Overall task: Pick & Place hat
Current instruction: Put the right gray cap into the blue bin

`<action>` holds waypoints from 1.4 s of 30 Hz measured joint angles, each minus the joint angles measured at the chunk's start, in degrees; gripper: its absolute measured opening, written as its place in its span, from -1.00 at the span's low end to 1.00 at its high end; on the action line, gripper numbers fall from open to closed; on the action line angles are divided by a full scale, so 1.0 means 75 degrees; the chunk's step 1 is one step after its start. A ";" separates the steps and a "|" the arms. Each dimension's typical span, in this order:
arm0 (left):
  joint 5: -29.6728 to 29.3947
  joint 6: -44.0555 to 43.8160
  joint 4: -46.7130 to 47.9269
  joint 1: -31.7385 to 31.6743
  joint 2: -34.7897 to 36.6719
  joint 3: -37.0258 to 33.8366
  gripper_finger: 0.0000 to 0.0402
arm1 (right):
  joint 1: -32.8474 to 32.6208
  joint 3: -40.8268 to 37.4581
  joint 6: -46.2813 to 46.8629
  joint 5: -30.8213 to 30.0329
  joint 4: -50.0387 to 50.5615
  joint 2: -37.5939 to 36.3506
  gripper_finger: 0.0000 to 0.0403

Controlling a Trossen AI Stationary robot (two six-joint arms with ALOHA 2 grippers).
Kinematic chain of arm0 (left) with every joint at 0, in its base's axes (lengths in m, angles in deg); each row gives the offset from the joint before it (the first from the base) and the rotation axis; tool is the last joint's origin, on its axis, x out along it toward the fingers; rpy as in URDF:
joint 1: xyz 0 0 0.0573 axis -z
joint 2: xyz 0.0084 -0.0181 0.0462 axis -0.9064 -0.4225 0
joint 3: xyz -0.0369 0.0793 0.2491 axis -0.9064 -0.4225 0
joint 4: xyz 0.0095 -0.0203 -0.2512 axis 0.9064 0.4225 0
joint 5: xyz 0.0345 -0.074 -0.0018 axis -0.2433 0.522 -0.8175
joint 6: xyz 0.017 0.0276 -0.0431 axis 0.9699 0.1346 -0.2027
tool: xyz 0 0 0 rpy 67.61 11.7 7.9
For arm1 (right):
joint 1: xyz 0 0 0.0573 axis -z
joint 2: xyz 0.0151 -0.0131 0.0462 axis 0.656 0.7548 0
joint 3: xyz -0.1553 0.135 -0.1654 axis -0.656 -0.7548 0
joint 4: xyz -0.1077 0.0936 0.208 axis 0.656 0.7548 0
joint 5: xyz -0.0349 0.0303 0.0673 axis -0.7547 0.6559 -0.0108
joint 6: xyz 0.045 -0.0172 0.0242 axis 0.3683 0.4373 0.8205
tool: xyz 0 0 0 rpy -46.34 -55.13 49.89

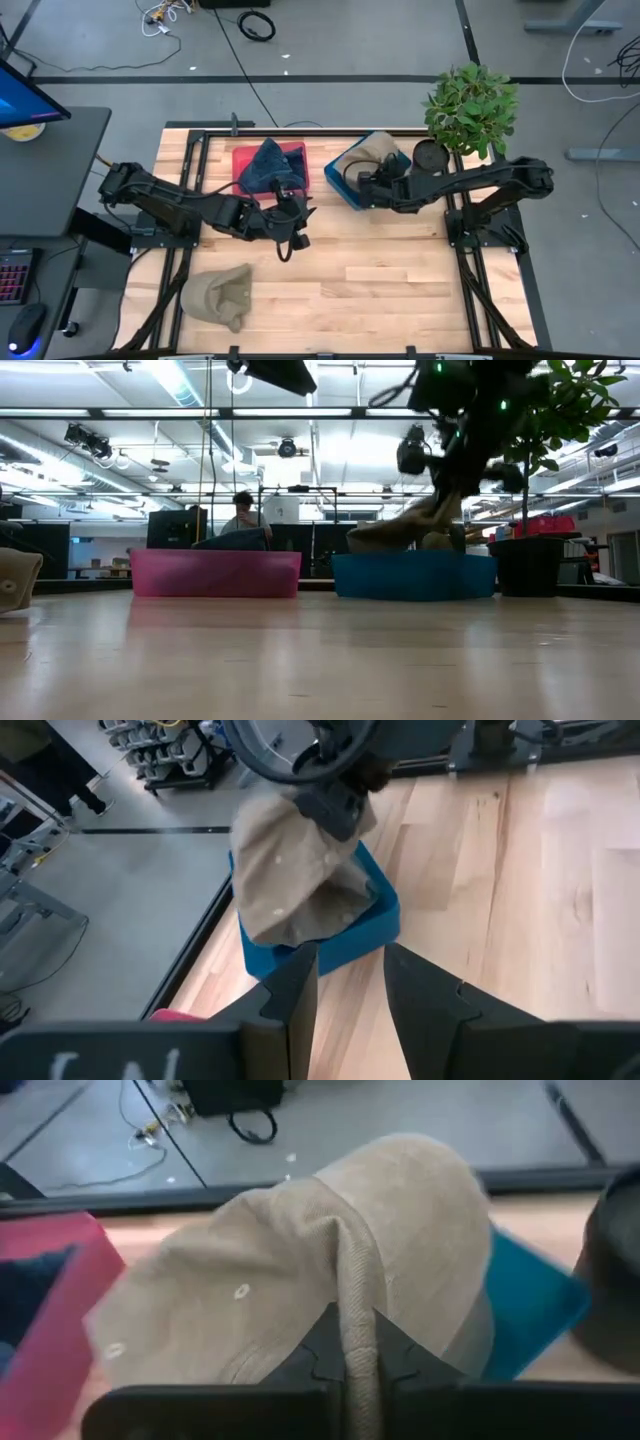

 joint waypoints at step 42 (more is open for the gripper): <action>0.0003 -0.0514 0.0770 -0.0076 -0.0009 -0.0003 -0.39 | 0.0039 -0.0029 -0.4145 0.3779 0.1190 -0.1823 -0.19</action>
